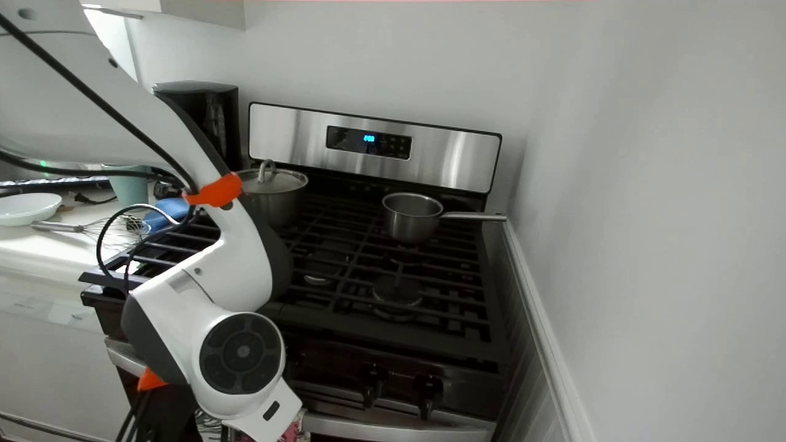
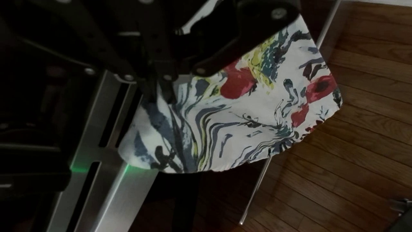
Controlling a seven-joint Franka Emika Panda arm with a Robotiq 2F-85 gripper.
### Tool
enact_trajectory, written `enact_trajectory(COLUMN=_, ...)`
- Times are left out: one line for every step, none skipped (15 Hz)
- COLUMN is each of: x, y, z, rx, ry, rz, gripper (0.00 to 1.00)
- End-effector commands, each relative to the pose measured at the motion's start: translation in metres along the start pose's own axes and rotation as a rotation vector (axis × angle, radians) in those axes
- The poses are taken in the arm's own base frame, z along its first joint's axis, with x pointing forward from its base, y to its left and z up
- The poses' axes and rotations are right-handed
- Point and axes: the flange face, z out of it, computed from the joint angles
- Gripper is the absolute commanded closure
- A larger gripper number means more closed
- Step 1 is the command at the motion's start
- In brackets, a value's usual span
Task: Move the pot's lid to the stove using the tea towel
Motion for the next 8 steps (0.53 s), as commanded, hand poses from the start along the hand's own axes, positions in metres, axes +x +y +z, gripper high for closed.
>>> enact_trajectory(x=0.006, y=0.001, z=0.001, rx=0.001, ry=0.014, rz=-0.020, gripper=1.00)
enact_trajectory(x=0.005, y=0.000, z=-0.001, rx=0.000, ry=0.014, rz=-0.025, gripper=0.99)
enact_trajectory(x=0.004, y=-0.001, z=-0.003, rx=-0.002, ry=0.012, rz=-0.030, gripper=0.99)
enact_trajectory(x=0.003, y=-0.002, z=-0.006, rx=-0.009, ry=0.012, rz=-0.033, gripper=0.99)
enact_trajectory(x=0.000, y=-0.005, z=-0.011, rx=-0.015, ry=0.013, rz=-0.041, gripper=0.99)
enact_trajectory(x=-0.003, y=-0.008, z=-0.015, rx=-0.024, ry=0.015, rz=-0.048, gripper=0.99)
enact_trajectory(x=-0.008, y=-0.013, z=-0.022, rx=-0.042, ry=0.021, rz=-0.063, gripper=0.99)
enact_trajectory(x=-0.011, y=-0.017, z=-0.027, rx=-0.056, ry=0.026, rz=-0.080, gripper=0.99)
